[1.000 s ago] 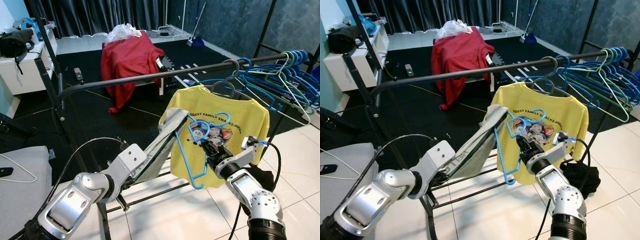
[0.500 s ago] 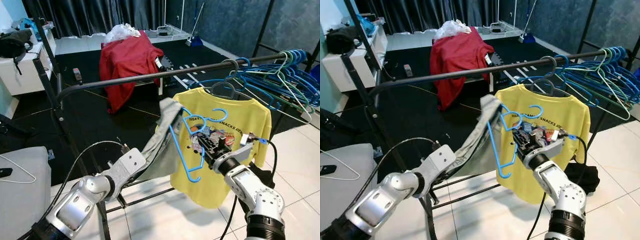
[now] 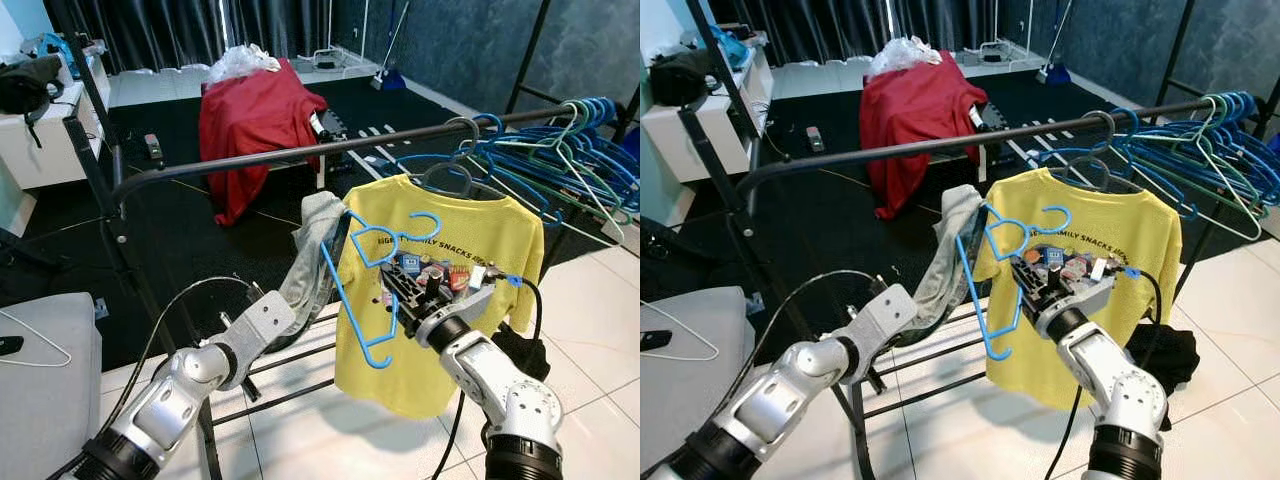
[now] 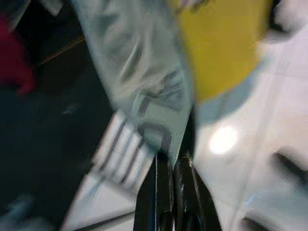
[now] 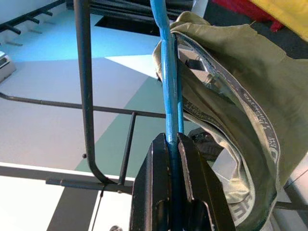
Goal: Hang hanger
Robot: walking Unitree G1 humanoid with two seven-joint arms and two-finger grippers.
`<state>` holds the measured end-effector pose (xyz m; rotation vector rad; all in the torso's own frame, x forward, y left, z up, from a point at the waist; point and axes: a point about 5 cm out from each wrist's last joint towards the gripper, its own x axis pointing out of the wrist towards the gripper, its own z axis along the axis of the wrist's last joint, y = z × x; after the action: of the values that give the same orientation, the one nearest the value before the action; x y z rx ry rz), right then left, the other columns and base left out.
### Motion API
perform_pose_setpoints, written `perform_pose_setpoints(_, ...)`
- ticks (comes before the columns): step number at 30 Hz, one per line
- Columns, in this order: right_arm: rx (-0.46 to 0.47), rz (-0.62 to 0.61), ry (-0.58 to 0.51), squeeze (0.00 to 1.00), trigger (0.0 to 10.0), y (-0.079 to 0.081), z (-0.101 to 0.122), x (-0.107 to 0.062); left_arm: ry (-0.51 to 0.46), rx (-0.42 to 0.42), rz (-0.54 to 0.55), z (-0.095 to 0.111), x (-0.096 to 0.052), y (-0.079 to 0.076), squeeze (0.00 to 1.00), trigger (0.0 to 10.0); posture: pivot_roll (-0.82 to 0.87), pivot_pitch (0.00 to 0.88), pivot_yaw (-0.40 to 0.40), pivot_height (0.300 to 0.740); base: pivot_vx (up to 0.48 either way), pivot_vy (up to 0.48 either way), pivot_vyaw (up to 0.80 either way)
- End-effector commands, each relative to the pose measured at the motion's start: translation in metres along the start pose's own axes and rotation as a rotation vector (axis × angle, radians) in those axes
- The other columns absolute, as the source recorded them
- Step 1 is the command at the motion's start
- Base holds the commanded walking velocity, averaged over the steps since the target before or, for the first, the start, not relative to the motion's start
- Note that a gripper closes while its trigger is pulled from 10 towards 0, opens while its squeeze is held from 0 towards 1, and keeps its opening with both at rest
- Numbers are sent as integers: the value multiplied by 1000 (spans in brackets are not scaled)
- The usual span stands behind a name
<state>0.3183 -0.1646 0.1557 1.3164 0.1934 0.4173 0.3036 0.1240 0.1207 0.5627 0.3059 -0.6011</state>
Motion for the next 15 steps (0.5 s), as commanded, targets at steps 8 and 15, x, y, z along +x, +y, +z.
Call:
perform_pose_setpoints(8,-44,-159,-145,0,0,-19,19,-8,-334,-123,-408,42,-42,-32,0,10000,-57,83,3,735,0,0,0)
perform_pose_setpoints(15,-52,-214,-291,0,0,-20,33,-4,-376,-49,-566,57,-60,-46,0,10000,-55,82,4,735,0,0,0)
